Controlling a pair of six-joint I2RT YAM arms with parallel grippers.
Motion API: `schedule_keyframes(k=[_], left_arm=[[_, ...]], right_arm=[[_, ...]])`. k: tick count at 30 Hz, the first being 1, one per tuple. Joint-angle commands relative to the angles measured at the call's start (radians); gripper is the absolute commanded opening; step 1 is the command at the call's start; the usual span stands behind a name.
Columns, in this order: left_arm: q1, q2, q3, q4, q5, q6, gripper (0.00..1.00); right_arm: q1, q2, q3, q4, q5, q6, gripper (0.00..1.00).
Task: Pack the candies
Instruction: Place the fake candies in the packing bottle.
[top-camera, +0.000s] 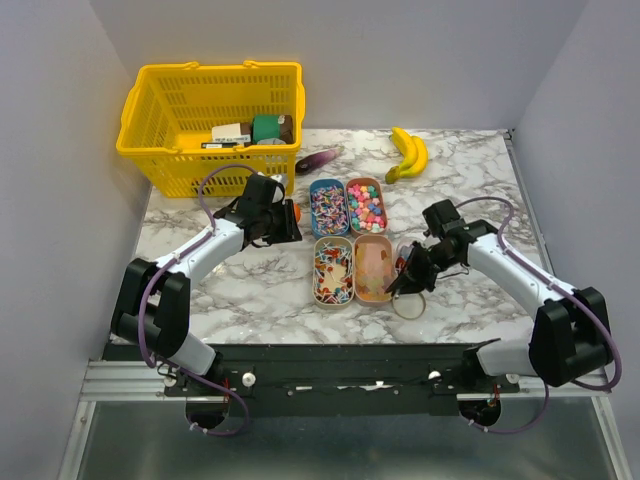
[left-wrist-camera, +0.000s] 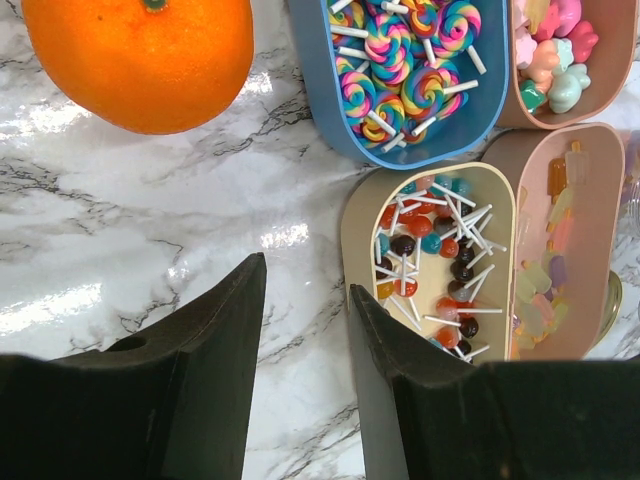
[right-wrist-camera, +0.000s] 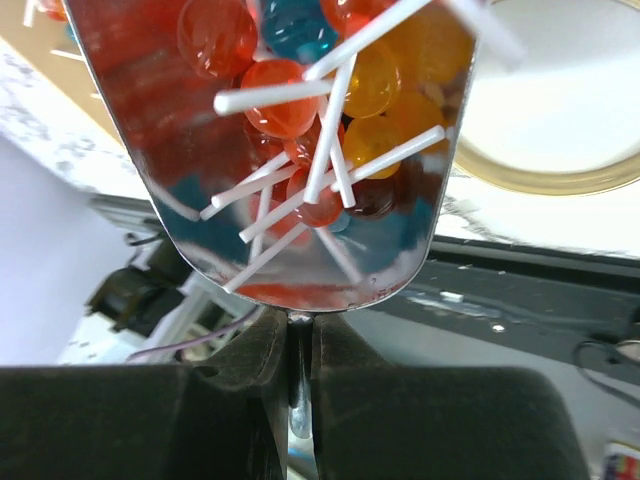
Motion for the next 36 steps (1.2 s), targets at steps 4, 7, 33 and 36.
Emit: schedule_keyframes(k=[4, 7, 33, 36], left_arm=[[0.010, 0.010, 0.006, 0.010, 0.018, 0.002, 0.48], [0.012, 0.013, 0.009, 0.010, 0.021, 0.003, 0.48], [0.018, 0.010, 0.012, 0.001, 0.015, -0.001, 0.48], [0.018, 0.007, 0.011, 0.001, 0.015, 0.000, 0.48]], right_arm=[[-0.041, -0.056, -0.039, 0.086, -0.156, 0.125, 0.01], [-0.058, -0.068, -0.054, 0.112, -0.187, 0.154, 0.00], [-0.119, -0.158, -0.200, 0.333, -0.336, 0.383, 0.00], [-0.119, -0.177, -0.224, 0.372, -0.351, 0.424, 0.01]])
